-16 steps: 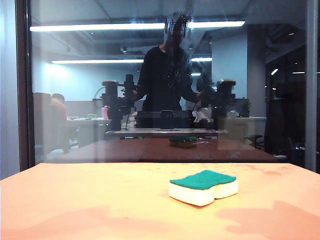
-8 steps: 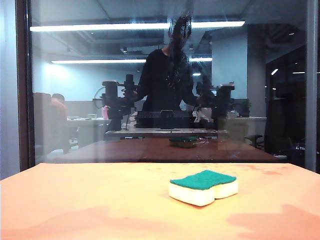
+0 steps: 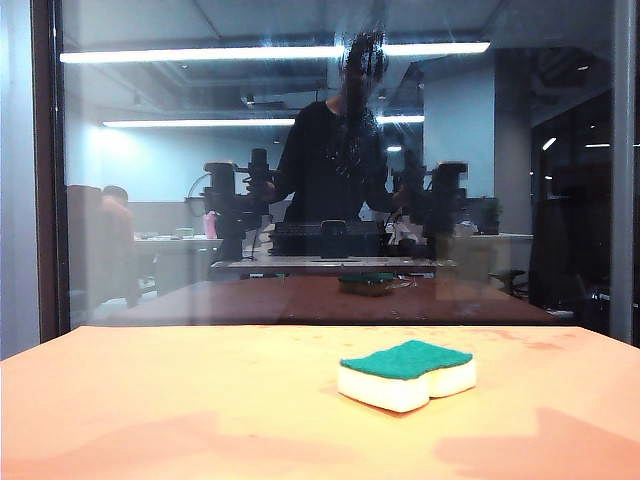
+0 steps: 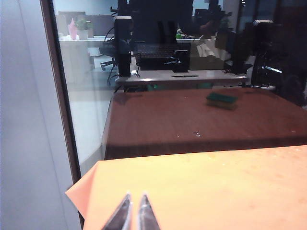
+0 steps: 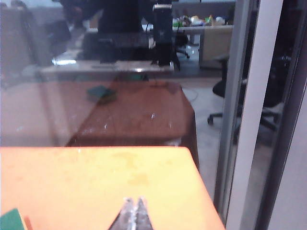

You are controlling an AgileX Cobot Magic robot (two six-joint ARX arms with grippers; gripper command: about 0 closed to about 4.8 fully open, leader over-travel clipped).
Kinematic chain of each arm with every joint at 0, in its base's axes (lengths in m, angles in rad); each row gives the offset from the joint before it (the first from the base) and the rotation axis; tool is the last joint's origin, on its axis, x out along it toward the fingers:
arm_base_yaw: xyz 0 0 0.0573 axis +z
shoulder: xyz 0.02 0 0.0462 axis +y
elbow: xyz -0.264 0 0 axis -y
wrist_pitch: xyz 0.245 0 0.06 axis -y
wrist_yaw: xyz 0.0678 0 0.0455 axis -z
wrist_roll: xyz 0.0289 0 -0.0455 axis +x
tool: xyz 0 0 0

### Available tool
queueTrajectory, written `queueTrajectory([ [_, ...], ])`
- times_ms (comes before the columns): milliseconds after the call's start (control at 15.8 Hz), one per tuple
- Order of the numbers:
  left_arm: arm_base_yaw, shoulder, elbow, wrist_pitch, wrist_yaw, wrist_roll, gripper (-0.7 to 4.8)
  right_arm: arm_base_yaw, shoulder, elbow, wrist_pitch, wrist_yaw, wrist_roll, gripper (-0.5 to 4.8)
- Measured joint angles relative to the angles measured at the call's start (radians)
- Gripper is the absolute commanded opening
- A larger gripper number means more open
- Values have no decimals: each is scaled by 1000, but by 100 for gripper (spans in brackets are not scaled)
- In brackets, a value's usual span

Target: Pick up the sponge from the table, wipe the water off the glass, and finally place the sponge back on the table.

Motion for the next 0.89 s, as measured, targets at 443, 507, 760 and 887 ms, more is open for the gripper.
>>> queueTrajectory([
  [443, 0, 0, 0, -20, 0, 0, 25, 0, -37, 0, 1, 0, 0, -5],
  [507, 0, 0, 0, -20, 0, 0, 25, 0, -37, 0, 1, 0, 0, -6],
  [760, 0, 0, 0, -20, 0, 0, 25, 0, -37, 0, 1, 0, 0, -5],
  [887, 0, 0, 0, -20, 0, 0, 25, 0, -37, 0, 1, 0, 0, -5],
])
